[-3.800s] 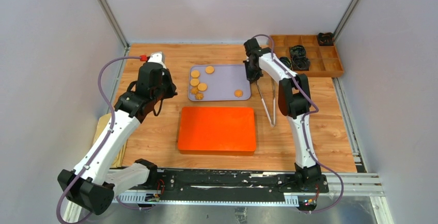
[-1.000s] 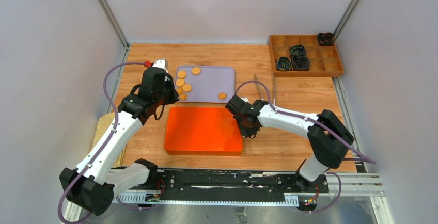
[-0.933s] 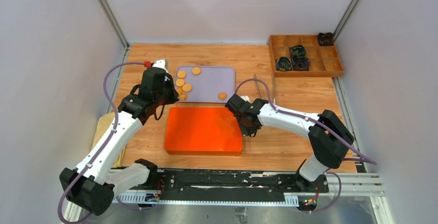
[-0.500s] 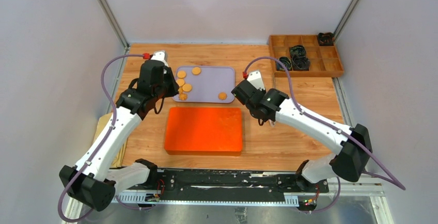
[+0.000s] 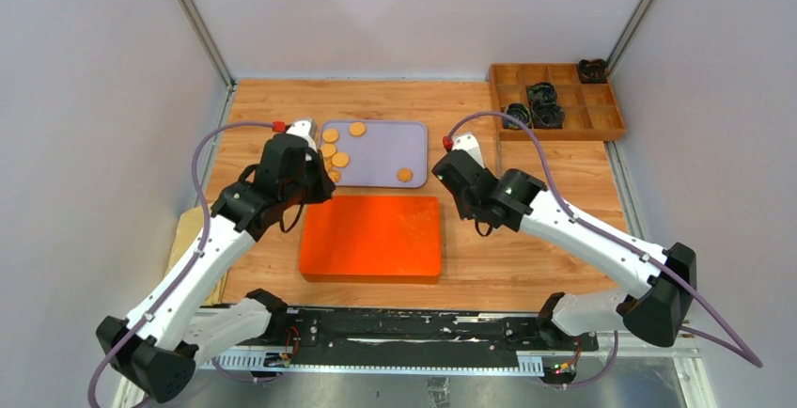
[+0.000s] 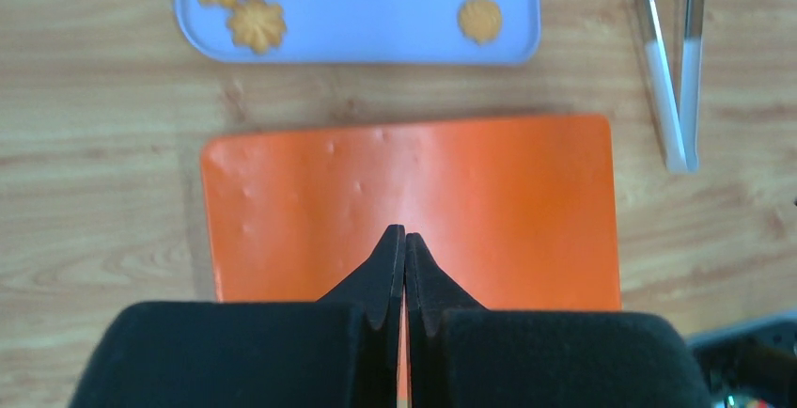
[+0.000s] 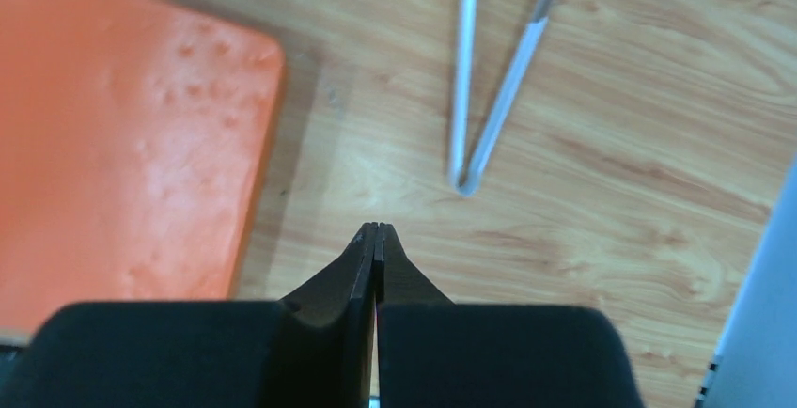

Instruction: Pack the cookies

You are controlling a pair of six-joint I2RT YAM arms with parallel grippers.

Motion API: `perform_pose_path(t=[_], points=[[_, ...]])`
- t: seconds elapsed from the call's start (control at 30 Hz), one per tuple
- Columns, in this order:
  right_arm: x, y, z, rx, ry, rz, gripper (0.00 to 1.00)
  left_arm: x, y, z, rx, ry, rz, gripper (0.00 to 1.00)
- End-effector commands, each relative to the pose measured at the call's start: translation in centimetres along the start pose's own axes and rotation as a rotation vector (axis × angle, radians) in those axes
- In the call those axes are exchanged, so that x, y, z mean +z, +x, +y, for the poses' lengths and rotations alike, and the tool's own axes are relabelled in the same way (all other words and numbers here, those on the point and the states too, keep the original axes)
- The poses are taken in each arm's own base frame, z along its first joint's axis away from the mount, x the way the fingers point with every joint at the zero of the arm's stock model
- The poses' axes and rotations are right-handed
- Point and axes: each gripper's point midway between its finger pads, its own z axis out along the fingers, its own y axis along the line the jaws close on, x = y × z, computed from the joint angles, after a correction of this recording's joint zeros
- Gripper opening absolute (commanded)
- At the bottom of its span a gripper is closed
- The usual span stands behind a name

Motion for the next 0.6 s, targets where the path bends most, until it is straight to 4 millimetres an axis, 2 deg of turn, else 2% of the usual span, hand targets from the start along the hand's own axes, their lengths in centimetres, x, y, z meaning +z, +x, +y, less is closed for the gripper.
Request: perform_pose_path(t=[0.0,0.17,0.37,0.47,0.57], points=[[-1.0,3.0,4.0,-0.035,-0.204,0.062,0.00,-2.7,4.5,-0.5,-0.009,0.048,0.117,0.00],[-2.0,4.9,7.7,-0.118,-0.371,0.095,0.00,-4.5,10.0,0.1,0.019,0.052,0.262,0.00],[-2.6,8.0,12.1,-0.167,-0.507,0.166,0.00,-5.1,17.3,1.0,0.012,0.051,0.423,0.00],[-2.5,9.6,13.7,-0.177,-0.549,0.205,0.00,-5.3,20.5,1.5,0.057,0.031,0.501,0.00],[-2.0,10.8,14.6,-0.192,-0.557,0.235,0.00,-5.4,22.7,1.9,0.105,0.007,0.554,0.00]])
